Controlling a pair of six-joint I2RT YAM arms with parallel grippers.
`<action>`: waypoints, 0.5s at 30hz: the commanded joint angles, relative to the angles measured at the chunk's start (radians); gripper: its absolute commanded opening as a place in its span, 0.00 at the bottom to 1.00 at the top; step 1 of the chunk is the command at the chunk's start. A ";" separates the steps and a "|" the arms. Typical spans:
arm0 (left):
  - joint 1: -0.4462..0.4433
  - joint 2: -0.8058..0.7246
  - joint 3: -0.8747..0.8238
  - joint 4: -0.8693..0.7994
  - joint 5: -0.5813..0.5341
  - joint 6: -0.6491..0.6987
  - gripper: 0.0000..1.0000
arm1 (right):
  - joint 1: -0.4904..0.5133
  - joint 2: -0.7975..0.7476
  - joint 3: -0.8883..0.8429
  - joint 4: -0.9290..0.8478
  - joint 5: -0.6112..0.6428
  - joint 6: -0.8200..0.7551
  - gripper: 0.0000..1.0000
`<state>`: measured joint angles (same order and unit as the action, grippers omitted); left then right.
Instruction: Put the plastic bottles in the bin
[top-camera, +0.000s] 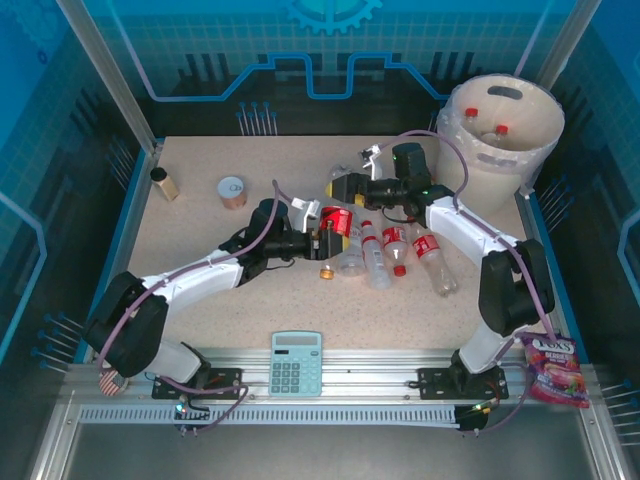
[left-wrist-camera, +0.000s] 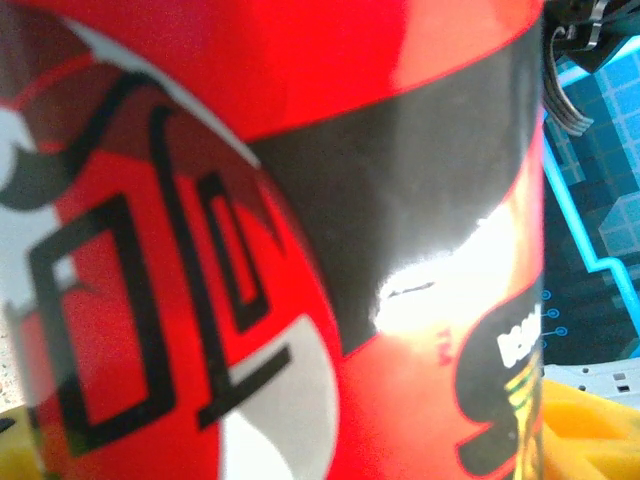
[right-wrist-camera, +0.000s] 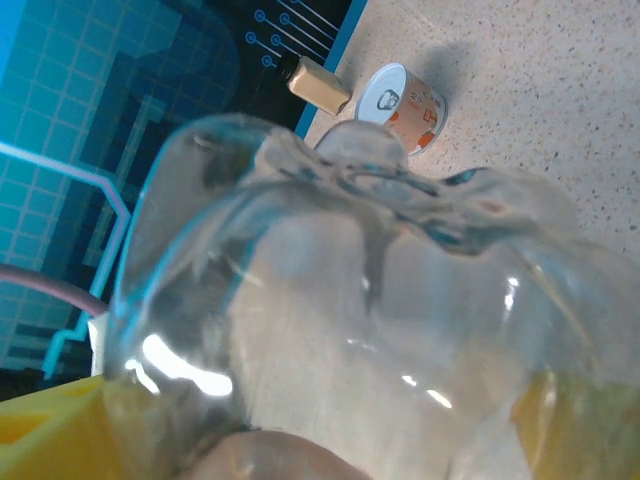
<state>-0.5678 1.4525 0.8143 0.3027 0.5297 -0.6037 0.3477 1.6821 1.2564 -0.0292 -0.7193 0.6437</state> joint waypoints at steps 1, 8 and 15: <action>-0.006 -0.004 -0.004 0.051 0.019 -0.004 0.00 | 0.010 0.004 0.028 0.036 -0.023 0.025 0.85; -0.006 -0.015 -0.012 0.042 0.006 0.000 0.03 | 0.009 0.005 0.029 0.030 -0.014 0.027 0.60; -0.006 -0.033 -0.017 0.014 -0.009 0.008 0.59 | 0.006 0.004 0.056 0.008 -0.006 0.011 0.56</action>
<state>-0.5678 1.4521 0.8082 0.3214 0.5129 -0.5957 0.3481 1.6829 1.2701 -0.0319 -0.7341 0.7109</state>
